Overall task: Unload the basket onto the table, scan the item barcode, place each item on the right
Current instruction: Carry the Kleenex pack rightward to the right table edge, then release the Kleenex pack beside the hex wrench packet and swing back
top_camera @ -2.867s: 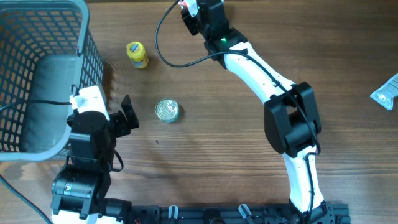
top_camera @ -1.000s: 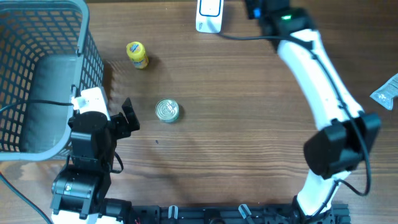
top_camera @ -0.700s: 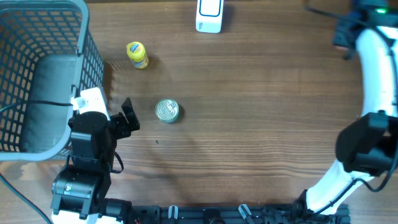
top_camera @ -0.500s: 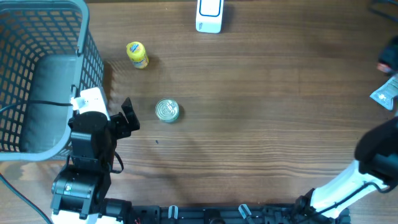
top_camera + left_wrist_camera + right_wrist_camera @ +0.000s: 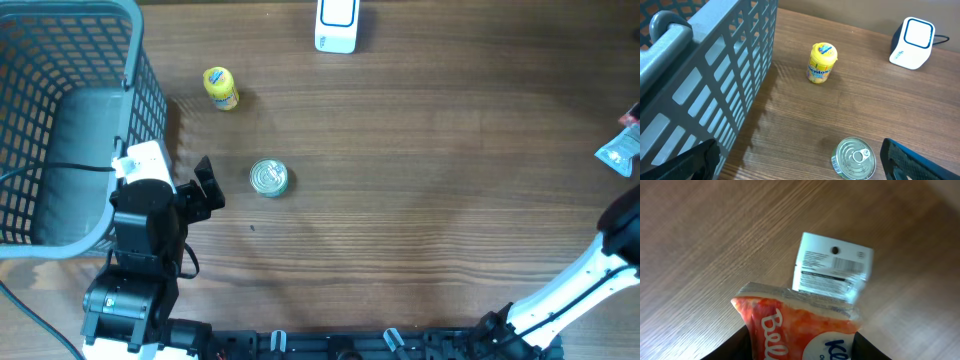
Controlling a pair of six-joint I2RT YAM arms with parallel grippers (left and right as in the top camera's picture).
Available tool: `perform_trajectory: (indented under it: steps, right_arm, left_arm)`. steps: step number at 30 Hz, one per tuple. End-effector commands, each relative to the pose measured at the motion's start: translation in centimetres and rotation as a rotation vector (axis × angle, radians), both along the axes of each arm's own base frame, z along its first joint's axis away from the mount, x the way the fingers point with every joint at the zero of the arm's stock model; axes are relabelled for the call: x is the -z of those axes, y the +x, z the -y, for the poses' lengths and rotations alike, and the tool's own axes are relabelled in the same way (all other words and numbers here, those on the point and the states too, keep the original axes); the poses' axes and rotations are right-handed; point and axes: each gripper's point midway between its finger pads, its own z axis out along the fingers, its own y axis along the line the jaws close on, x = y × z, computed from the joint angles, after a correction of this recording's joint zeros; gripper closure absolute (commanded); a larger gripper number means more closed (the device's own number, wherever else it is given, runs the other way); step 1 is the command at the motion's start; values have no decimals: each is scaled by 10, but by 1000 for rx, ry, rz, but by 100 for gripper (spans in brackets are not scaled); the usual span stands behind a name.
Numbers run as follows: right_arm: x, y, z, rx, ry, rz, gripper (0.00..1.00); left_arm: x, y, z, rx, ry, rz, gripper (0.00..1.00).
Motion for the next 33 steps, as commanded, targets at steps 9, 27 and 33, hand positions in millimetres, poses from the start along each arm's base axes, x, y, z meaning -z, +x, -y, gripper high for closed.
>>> perform_trajectory:
  steps: [9,27,33]
  right_arm:
    - [57,-1,-8,-60,80,-75,18]
    - [-145,41,-154,-354,346,406,0]
    - [-171,69,-293,-665,615,485,0]
  left_arm:
    - [0,0,0,-12,-18,4,0]
    - [0,0,-1,-15,-16,5,0]
    - [-12,6,-1,-19,-23,64,0]
